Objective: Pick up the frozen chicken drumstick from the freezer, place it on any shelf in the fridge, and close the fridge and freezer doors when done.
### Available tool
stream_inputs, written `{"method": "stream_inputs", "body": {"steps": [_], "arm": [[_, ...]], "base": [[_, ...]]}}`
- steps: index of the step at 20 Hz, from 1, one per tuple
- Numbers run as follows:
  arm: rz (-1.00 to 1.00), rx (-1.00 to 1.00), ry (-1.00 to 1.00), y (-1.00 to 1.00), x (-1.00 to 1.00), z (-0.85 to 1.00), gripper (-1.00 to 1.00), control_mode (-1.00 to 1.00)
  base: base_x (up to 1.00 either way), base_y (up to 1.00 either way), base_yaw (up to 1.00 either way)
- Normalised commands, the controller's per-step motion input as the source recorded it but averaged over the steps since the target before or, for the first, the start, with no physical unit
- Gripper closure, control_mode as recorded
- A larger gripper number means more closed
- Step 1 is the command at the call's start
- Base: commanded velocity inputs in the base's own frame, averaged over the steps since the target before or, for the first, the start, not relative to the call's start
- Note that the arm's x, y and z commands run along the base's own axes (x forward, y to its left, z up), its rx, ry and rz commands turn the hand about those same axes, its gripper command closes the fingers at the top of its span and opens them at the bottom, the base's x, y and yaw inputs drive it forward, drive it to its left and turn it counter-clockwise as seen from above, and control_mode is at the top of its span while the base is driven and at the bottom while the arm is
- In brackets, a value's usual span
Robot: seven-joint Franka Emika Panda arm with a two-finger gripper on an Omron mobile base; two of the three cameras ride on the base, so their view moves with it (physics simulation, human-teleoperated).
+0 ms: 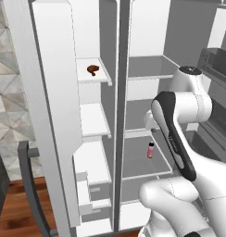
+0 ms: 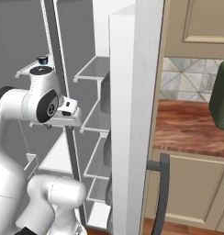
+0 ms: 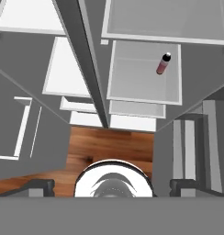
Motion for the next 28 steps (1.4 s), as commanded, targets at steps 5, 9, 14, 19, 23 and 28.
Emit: {"method": "stream_inputs", "body": {"steps": [5, 9, 14, 19, 23, 28], "arm": [[0.0, 0.0, 0.0, 0.0, 0.0, 0.0, -1.0, 1.0], [0.0, 0.0, 0.0, 0.0, 0.0, 0.0, -1.0, 1.0], [0.0, 0.0, 0.0, 0.0, 0.0, 0.0, -1.0, 1.0], [0.0, 0.0, 0.0, 0.0, 0.0, 0.0, -1.0, 1.0], [0.0, 0.0, 0.0, 0.0, 0.0, 0.0, -1.0, 1.0], [0.0, 0.0, 0.0, 0.0, 0.0, 0.0, -1.0, 1.0]], "base": [[0.01, 0.23, 0.0], [0.01, 0.36, 0.0], [0.07, 0.25, 0.0], [0.2, 0.19, 0.0], [0.28, 0.24, 0.0], [0.25, 0.24, 0.0]]}}
